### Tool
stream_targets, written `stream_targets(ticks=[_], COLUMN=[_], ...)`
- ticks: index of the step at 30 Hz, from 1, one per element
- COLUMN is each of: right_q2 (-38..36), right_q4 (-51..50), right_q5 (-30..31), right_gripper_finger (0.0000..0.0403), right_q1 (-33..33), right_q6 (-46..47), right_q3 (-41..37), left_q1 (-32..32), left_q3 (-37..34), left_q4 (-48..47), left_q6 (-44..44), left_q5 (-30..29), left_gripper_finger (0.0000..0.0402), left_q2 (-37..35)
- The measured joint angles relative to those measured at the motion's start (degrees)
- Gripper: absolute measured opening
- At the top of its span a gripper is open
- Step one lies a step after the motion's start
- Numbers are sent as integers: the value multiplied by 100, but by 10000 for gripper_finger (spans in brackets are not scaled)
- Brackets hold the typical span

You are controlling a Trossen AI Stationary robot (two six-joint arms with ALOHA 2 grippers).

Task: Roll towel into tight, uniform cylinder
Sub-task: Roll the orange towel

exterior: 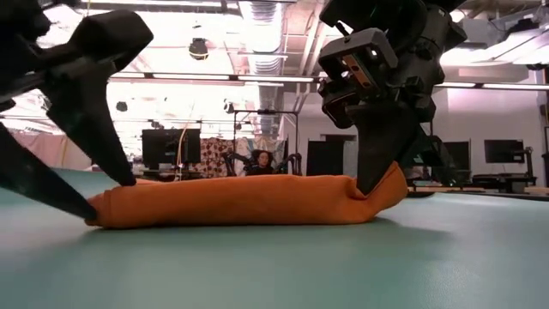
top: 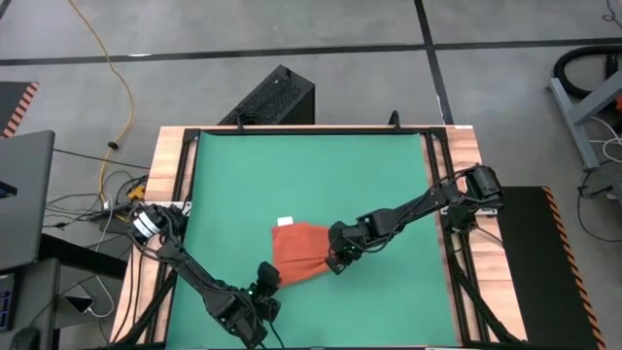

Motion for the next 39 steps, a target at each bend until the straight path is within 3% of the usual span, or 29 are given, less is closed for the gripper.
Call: stream_targets(ticks=[7,11,16,22,25,30,34,39], right_q2=[0,0,0,0,0,0,0,0], right_q4=[0,0,2,15,15,13,10,-6], right_q5=[50,94,125,129,140,162,153,146], right_gripper_finger=[27,27,28,28,27,27,28,27], right_q1=[0,1,13,81,119,188,197,191], right_q6=[-1,-4,-6,-3,-1,1,2,-10], right_q3=[2,0,0,1,1,0,2,4], left_q1=[4,46,89,138,174,188,205,239], left_q3=[-3,-116,-434,-625,-627,-600,-450,-412], left_q4=[-19,193,699,667,543,383,251,73], left_q6=[-18,-109,-102,-487,-718,-880,-922,-819], left_q5=[-82,162,-30,-219,-208,-241,-167,-291], left_gripper_finger=[128,128,128,126,103,14,4,2], left_q2=[0,0,-6,-20,-17,-11,-71,-656])
